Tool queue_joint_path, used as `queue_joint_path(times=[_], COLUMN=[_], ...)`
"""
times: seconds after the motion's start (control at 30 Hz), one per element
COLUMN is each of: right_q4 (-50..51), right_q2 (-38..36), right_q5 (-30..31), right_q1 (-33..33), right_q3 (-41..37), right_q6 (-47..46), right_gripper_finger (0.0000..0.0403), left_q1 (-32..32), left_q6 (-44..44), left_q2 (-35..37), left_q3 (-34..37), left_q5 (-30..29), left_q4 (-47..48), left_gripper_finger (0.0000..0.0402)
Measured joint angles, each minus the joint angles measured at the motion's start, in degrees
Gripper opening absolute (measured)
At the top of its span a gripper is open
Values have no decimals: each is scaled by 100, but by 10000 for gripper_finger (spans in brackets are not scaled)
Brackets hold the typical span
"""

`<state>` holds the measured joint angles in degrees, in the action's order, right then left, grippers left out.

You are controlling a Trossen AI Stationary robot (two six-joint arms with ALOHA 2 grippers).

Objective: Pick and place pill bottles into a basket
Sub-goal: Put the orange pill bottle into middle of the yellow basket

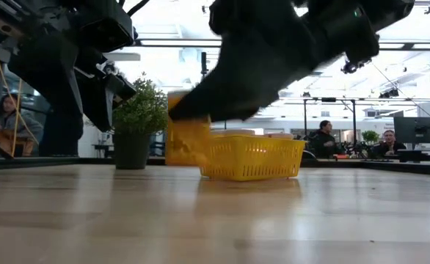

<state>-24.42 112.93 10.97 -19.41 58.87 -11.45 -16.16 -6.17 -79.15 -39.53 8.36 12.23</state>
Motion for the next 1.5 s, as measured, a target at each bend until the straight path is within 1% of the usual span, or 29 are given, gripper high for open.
queue_joint_path(times=[0.23,0.33,0.4,0.5,0.6,0.7,0.8,0.93,1.13,1.3,1.4,1.5], right_q4=[246,613,973,1427,1781,2156,2593,2826,2845,2861,2805,2823], right_q2=[-657,-986,-1218,-1533,-1807,-2000,-2068,-2068,-2068,-2068,-2068,-2068], right_q5=[359,618,900,1255,1358,1370,1352,1189,832,465,368,342], right_q1=[118,176,212,316,488,719,987,1285,1567,1684,1678,1676], right_q3=[0,2,2,2,1,2,-2,-4,-202,-350,-350,-350], right_q6=[120,301,426,577,713,754,690,584,382,63,69,71], right_gripper_finger=[180,188,193,191,183,182,190,195,182,194,196,190], left_q1=[2,2,2,2,2,2,2,2,2,2,2,2], left_q6=[-9,-11,-10,38,48,50,52,52,54,52,53,48], left_q2=[0,0,0,0,0,0,0,0,0,0,0,0], left_q3=[0,-1,0,0,0,0,0,0,0,0,-1,0], left_q5=[-146,-146,-146,-152,-160,-159,-160,-160,-275,-343,-343,-345], left_q4=[-31,-39,-43,-44,-39,0,22,39,72,175,173,170], left_gripper_finger=[216,216,216,216,216,216,216,216,216,216,216,216])
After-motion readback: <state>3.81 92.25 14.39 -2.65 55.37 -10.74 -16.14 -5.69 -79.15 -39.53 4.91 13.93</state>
